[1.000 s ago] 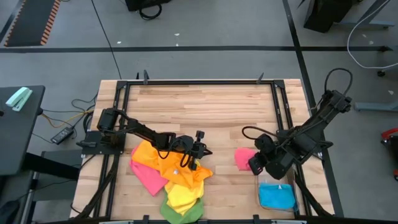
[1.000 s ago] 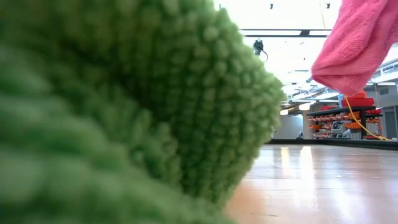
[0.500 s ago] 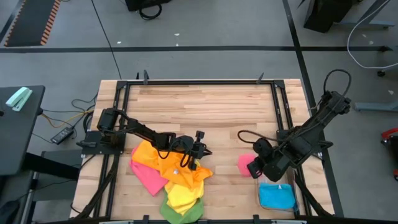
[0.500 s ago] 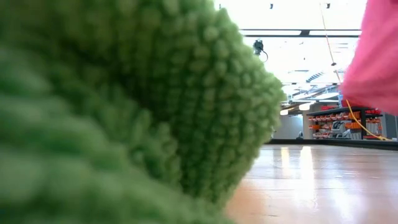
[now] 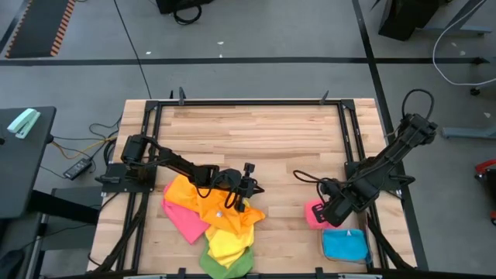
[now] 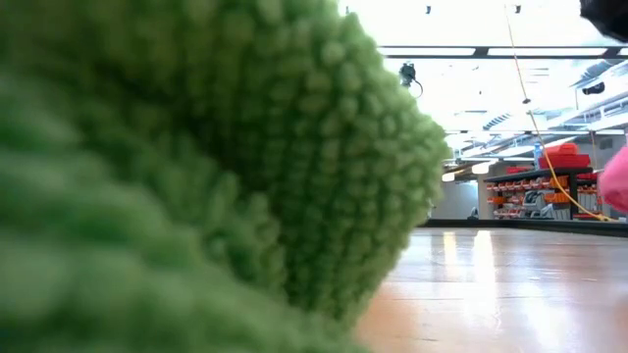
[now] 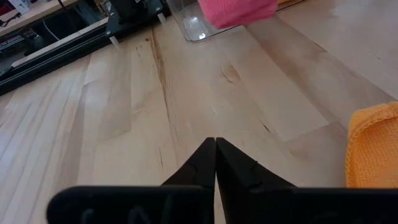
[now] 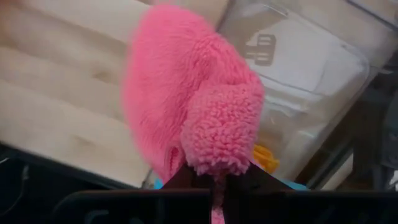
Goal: Fold microfiber towels
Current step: Adjust the folded pink towel in the transparent bin
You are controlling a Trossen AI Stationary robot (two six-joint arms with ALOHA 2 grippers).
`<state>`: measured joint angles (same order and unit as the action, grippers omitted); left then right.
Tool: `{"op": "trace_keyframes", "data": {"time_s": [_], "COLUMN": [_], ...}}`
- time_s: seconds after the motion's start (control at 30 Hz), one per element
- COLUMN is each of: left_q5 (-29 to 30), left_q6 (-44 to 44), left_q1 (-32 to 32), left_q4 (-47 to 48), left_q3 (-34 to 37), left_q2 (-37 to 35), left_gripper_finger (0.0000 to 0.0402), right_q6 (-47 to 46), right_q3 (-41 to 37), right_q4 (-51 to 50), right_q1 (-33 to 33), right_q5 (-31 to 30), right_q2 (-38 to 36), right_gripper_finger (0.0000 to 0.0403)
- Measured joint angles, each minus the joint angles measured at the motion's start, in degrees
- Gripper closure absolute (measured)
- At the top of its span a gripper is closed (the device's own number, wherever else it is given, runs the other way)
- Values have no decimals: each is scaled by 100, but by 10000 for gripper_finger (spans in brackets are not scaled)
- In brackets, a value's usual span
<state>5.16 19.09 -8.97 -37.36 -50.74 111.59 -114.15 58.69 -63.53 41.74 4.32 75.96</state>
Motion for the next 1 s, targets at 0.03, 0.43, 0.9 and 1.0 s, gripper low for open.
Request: {"op": "trace_keyframes", "data": {"time_s": [0.03, 0.43, 0.9, 1.0], "left_q5": [-1, 0, 0, 1], "left_q6": [0, -1, 0, 0], "left_q1": [0, 0, 0, 0], "left_q4": [0, -2, 0, 5], "left_q3": [0, 1, 1, 0], "left_q2": [0, 0, 0, 0], "left_gripper_finger": [378, 390, 384, 389], "right_q6": [-38, -516, -570, -517], "right_q3": [-107, -1016, -1087, -1321], "right_q4": [68, 620, -264, -71], "right_q1": [0, -50, -50, -49], "right_q5": [34, 964, 1222, 1342], "right_q2": [-2, -2, 37, 122], "right_gripper_finger": [393, 393, 393, 393]}}
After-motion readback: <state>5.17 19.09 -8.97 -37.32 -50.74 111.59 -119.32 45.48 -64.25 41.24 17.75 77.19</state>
